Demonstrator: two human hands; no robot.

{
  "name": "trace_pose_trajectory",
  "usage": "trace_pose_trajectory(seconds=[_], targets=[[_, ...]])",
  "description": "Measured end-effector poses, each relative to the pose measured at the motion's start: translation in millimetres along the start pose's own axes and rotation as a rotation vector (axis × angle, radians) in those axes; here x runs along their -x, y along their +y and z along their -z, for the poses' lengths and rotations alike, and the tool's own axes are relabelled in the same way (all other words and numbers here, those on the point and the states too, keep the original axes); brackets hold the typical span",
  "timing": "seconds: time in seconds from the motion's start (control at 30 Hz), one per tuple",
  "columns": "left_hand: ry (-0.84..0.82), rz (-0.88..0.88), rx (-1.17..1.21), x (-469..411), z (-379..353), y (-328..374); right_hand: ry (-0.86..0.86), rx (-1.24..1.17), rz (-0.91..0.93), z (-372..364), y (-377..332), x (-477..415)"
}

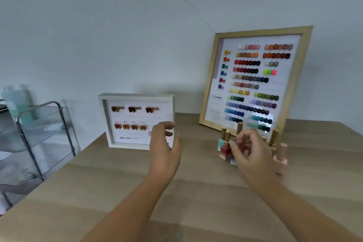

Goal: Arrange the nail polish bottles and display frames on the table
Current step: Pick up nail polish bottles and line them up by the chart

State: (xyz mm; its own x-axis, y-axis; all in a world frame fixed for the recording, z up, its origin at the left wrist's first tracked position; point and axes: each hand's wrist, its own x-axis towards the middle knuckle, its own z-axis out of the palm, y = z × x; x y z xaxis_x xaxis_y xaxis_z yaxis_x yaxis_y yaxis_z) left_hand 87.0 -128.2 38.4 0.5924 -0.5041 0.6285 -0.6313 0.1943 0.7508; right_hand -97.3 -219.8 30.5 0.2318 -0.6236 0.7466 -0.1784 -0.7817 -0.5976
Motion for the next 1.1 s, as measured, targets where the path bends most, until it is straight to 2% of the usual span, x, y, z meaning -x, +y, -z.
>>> trace_pose_trajectory(seconds=[0.13,0.23,0.3,0.4,0.53,0.63,0.73,0.9,1.1], targets=[[-0.226,-0.001,-0.01,28.6,-52.4,20.4,0.16,0.088,-0.102,59.2,27.4,4.9],[-0.4,0.028,-0.007,45.6,-84.9,27.7,0.21,0.112,-0.244,87.3,50.9,9.5],[-0.542,0.074,-0.033,57.2,-103.7,30.1,0.154,0.132,-0.37,98.5,68.9,15.6],[-0.683,0.161,-0.081,69.7,-126.2,28.5,-0.031,0.164,-0.532,106.7,93.8,25.4],[-0.685,0.197,-0.147,71.0,-146.6,28.5,-0.194,0.093,-0.629,106.5,104.2,21.4],[-0.659,0.21,-0.155,69.7,-154.6,30.0,-0.292,0.091,-0.61,101.3,104.0,16.1],[-0.651,0.19,-0.181,69.5,-158.6,29.2,-0.314,0.146,-0.572,98.8,106.4,14.8],[-0.682,0.095,-0.124,77.7,-169.2,35.2,-0.24,0.121,-0.589,113.0,116.0,15.5],[-0.8,0.02,-0.014,92.6,-231.1,66.5,0.001,0.235,-0.67,191.2,141.4,21.2]])
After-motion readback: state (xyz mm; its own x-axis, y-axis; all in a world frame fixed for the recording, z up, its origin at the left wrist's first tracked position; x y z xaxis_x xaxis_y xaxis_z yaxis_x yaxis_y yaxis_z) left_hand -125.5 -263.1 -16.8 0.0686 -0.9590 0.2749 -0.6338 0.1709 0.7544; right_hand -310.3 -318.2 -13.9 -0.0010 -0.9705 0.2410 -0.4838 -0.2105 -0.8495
